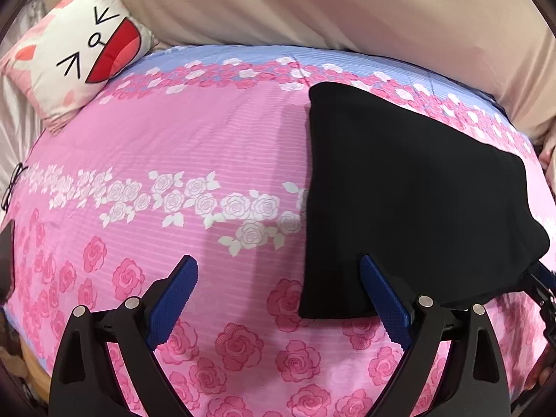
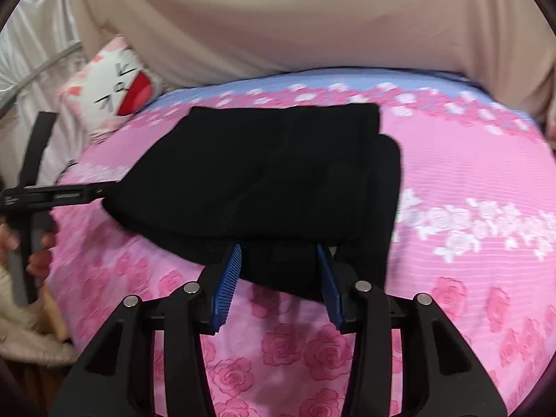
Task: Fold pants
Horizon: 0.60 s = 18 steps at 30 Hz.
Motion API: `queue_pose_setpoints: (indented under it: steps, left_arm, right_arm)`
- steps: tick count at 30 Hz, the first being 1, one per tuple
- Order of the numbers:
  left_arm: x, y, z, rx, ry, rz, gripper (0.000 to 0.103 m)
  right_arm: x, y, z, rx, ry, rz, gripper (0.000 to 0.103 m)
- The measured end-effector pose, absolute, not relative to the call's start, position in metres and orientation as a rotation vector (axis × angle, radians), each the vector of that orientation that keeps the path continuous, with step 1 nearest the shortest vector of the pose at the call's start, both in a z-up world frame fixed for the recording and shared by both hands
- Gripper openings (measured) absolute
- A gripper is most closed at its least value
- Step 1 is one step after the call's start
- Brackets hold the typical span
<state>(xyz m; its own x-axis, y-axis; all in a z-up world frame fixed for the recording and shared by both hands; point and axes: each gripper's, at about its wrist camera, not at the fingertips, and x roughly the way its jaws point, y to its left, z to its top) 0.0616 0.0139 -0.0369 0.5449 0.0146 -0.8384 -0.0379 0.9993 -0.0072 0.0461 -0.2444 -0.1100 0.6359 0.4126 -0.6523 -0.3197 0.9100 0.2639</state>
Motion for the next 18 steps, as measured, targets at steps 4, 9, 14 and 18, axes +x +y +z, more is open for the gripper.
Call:
queue_pose_setpoints:
  steps: [4,9,14,18]
  left_arm:
    - [0.065,0.01,-0.038,-0.024,1.001,0.03,0.092]
    - [0.067,0.006,-0.035,-0.013,0.995,0.028,0.092]
    - [0.069,0.002,-0.034,0.005,0.997,0.027,0.092]
    - [0.07,0.002,-0.04,-0.008,1.01,-0.011,0.093]
  right_arm:
    - [0.077,-0.257,-0.113,0.241,0.819,0.525,0.042]
    - [0.119,-0.248,-0.116,0.282,0.836,0.614,0.047]
    - [0.103,-0.25,-0.078,0.171,0.757,0.527,0.017]
    - [0.083,-0.284,-0.111,0.186,0.802,0.423,0.017]
